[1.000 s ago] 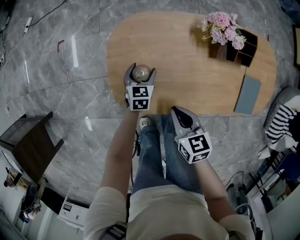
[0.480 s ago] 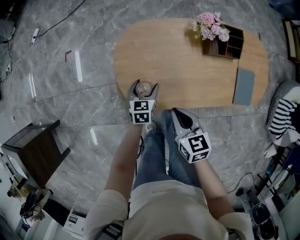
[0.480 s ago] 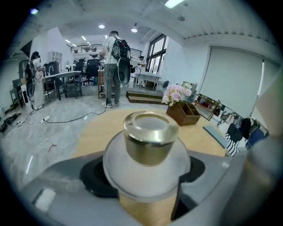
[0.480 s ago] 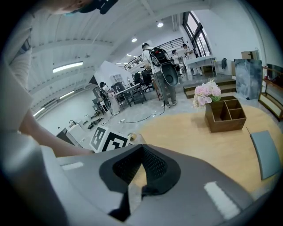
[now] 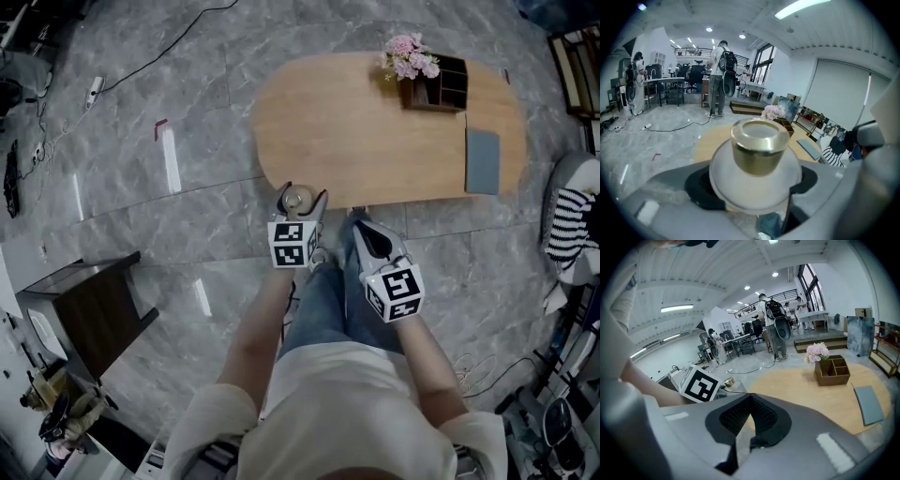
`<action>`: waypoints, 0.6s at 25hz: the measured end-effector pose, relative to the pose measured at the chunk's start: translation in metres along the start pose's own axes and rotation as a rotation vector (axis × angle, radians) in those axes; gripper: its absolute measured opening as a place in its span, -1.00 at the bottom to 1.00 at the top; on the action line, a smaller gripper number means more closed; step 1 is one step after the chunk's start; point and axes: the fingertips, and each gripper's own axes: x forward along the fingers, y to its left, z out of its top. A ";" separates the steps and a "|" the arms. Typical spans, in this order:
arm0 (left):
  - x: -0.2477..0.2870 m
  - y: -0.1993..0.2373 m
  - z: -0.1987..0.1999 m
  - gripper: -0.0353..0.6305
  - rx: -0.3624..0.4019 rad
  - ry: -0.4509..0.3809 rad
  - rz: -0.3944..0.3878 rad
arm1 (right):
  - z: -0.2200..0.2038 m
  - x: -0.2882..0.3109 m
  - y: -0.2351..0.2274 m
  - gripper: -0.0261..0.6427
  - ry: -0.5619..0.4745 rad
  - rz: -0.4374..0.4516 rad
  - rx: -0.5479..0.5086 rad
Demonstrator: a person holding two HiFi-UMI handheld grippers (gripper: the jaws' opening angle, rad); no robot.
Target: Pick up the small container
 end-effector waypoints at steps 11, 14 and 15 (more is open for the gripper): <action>-0.113 -0.035 0.010 0.17 0.001 -0.062 -0.052 | 0.016 -0.066 0.055 -0.93 -0.114 -0.042 -0.054; -0.139 -0.048 0.011 0.17 0.018 -0.074 -0.071 | 0.015 -0.086 0.069 -0.93 -0.133 -0.042 -0.061; -0.148 -0.051 0.012 0.17 0.024 -0.077 -0.076 | 0.014 -0.092 0.073 -0.93 -0.141 -0.040 -0.056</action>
